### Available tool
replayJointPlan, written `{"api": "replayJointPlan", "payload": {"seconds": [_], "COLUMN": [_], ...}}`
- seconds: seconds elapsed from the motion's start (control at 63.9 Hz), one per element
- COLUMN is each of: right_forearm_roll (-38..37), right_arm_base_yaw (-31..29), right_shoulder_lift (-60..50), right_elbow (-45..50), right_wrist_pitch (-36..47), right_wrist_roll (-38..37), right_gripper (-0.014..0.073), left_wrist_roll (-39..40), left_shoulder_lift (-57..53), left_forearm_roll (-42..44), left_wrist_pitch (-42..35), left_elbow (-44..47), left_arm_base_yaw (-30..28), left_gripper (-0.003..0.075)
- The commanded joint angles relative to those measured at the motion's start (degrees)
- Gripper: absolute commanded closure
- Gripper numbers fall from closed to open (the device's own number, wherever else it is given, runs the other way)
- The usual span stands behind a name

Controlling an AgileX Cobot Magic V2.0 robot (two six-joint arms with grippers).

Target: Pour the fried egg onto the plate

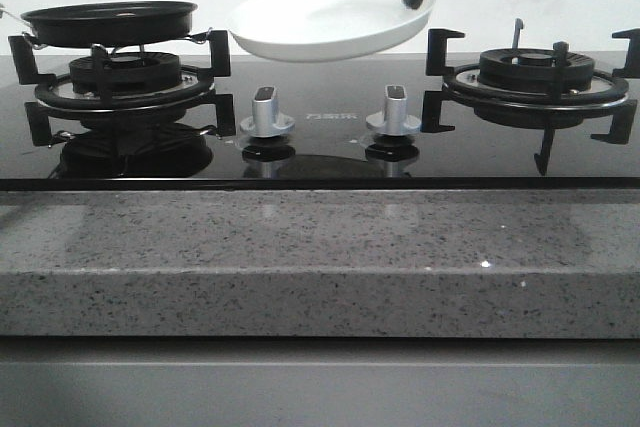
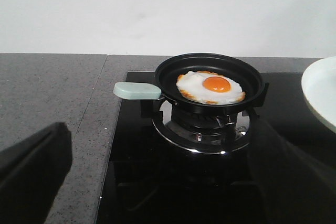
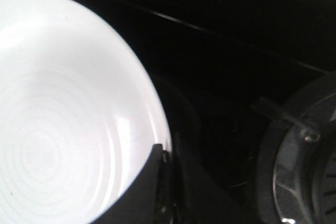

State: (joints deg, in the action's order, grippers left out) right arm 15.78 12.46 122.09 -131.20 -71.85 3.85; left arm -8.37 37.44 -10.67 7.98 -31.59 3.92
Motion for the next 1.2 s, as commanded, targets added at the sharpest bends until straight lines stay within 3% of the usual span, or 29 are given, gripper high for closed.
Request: {"api": "replayJointPlan", "payload": {"seconds": [0.0,0.141,0.563,0.72,1.189], "right_forearm_roll": [2.4,2.5,4.0,4.2,4.2], "right_arm_base_yaw": [0.3,1.6,6.0,6.0,6.0], "right_shoulder_lift": [-6.1,-10.8,-26.2,-28.0,-28.0], "right_elbow": [1.0,8.8,43.7,47.5,47.5], "right_wrist_pitch": [-4.0,0.3,20.1,23.3,20.8], "right_wrist_roll": [0.9,2.6,3.7,3.8,3.7], "right_gripper": [0.0654,0.0654,0.0654,0.0654,0.0654], "left_wrist_roll": [0.5,0.5,0.5,0.5,0.5], "left_shoulder_lift": [0.1,0.1,0.1,0.1,0.1], "left_forearm_roll": [-0.2,-0.2,-0.2,-0.2,-0.7], "left_wrist_pitch": [-4.9,-4.9,-4.9,-4.9,-5.2], "left_elbow": [-2.2,-2.2,-2.2,-2.2,-2.2], "left_arm_base_yaw": [0.3,0.3,0.3,0.3,0.3], "left_gripper": [0.0050,0.0050,0.0050,0.0050,0.0050]}}
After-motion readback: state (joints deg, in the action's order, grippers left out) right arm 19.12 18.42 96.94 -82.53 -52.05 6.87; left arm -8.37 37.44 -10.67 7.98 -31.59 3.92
